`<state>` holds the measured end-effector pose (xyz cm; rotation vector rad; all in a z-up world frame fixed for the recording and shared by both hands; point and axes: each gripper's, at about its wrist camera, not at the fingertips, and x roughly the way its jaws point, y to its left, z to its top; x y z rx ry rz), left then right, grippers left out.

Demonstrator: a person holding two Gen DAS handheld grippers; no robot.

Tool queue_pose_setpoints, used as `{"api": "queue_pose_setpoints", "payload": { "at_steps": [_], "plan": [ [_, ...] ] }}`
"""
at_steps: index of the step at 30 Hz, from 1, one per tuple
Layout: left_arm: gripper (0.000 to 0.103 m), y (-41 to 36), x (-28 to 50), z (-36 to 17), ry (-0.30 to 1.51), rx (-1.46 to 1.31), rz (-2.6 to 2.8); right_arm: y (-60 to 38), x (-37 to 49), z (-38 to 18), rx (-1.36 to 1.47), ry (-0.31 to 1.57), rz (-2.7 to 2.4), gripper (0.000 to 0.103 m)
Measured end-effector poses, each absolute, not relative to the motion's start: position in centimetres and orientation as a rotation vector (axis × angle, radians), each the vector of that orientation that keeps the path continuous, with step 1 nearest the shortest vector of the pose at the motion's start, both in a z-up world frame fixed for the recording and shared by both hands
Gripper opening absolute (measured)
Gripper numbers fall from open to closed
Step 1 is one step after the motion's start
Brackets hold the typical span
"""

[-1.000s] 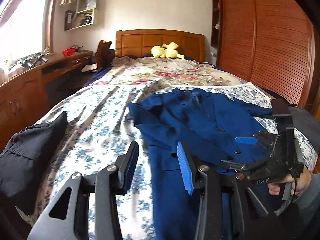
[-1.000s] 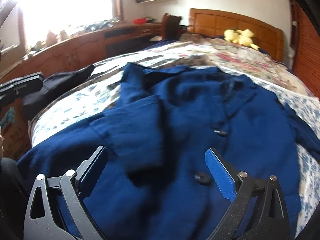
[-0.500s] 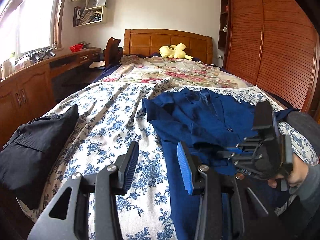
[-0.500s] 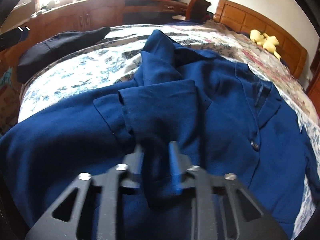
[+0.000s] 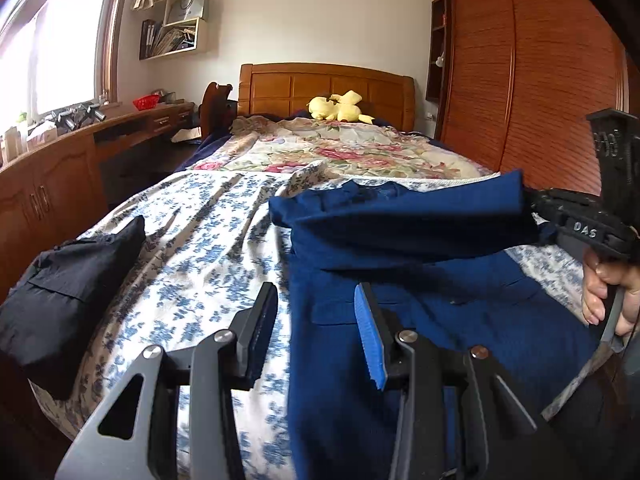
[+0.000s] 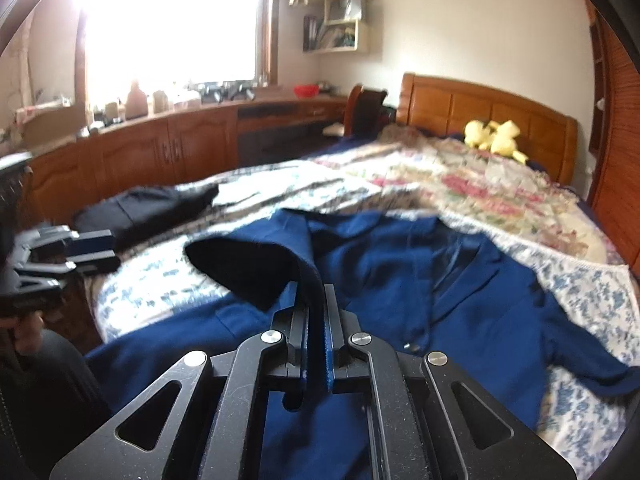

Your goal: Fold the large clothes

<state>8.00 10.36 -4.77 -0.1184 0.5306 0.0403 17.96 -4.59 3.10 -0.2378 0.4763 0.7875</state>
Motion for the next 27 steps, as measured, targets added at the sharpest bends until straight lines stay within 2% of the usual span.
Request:
{"api": "queue_pose_setpoints", "payload": {
  "at_steps": [8,20,27],
  "plan": [
    [0.038,7.3,10.1,-3.8,0.52,-0.075,-0.009,-10.6,17.1,4.9,-0.163,0.436,0.671,0.003],
    [0.038,3.6,21.1,-7.4,0.56,-0.036,-0.156,-17.3,19.1,-5.6,-0.125,0.713,0.489,0.003],
    [0.038,2.4,24.2,-10.7,0.588,-0.037,-0.184,-18.1,19.3,-8.7,-0.103,0.797,0.452,0.003]
  ]
}}
